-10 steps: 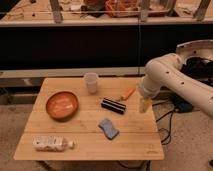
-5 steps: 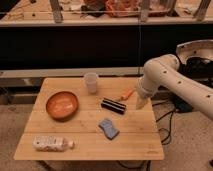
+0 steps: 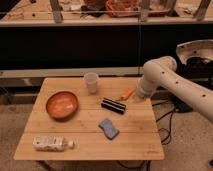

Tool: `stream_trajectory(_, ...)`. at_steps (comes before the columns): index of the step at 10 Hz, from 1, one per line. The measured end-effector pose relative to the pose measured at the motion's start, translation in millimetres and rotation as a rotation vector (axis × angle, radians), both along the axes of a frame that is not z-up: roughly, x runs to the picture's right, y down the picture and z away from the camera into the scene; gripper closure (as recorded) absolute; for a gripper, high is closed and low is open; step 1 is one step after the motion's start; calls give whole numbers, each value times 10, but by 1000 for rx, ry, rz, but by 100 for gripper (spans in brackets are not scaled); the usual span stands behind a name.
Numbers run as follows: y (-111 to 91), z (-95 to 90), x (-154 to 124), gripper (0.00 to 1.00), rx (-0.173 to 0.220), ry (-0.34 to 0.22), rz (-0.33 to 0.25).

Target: Push the eraser across the table

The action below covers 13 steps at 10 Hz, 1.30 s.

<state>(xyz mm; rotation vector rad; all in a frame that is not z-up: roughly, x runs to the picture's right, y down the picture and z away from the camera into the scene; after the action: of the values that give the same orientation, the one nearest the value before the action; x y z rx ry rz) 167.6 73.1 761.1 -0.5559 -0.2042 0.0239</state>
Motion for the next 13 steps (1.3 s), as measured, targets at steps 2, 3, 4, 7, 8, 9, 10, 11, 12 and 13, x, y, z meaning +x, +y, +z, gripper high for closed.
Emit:
stream_trajectory(2, 28, 58, 14, 95, -13, -9, 8)
stream_trajectory(3, 51, 82, 16, 95, -22, -15, 12)
stream_trajectory(4, 150, 167, 13, 95, -43, -30, 18)
stream_trajectory(7, 262, 255, 7, 99, -68, -52, 28)
stream_trajectory(8, 285, 270, -6, 100, -75, -62, 29)
stream_trajectory(9, 332, 309, -17, 100, -82, -72, 29)
stream_trajectory(10, 368, 348, -18, 100, -88, -79, 31)
stream_trajectory(11, 397, 399, -3, 100, -95, -85, 34)
stream_trajectory(12, 408, 428, -5, 100, -100, -93, 39)
stream_trajectory(13, 434, 452, -6, 100, -107, -98, 41)
